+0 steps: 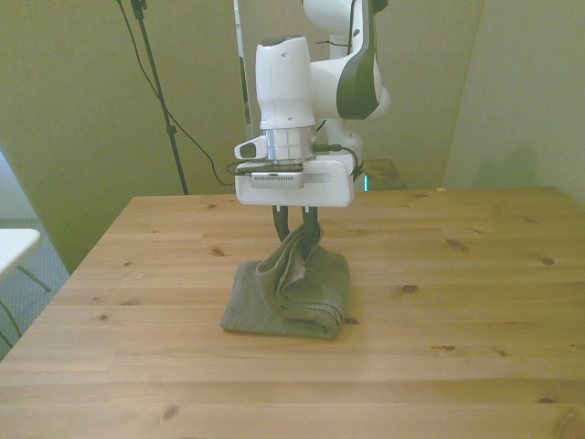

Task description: Fold the towel

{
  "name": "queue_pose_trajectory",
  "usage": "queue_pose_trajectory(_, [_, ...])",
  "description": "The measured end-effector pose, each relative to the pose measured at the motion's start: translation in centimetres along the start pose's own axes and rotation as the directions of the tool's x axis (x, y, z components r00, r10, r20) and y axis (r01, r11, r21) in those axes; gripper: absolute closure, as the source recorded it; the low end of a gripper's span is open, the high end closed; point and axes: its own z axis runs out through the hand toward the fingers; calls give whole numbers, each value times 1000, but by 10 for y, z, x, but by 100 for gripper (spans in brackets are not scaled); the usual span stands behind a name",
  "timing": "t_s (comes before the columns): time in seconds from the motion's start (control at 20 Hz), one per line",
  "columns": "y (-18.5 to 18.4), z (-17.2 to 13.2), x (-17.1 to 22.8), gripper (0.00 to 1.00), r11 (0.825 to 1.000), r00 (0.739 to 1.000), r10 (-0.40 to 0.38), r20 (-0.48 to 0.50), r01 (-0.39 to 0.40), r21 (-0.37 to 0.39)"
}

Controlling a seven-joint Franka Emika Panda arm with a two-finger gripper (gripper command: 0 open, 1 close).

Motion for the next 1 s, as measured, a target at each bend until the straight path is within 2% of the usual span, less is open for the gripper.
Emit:
queue_pose_trajectory(0.25, [1, -18, 7, 0, 1000, 1000, -3, -19, 3, 15])
queue_pose_trajectory(0.5, [-8, -54, -17, 0, 998, 999, -42, -27, 41, -47])
queue_pose_trajectory(0.75, [-33, -79, -90, 0, 991, 994, -110, 3, 109, -75])
queue_pose_trajectory(1.0, [-52, -66, -184, 0, 977, 986, -159, 52, 164, -136])
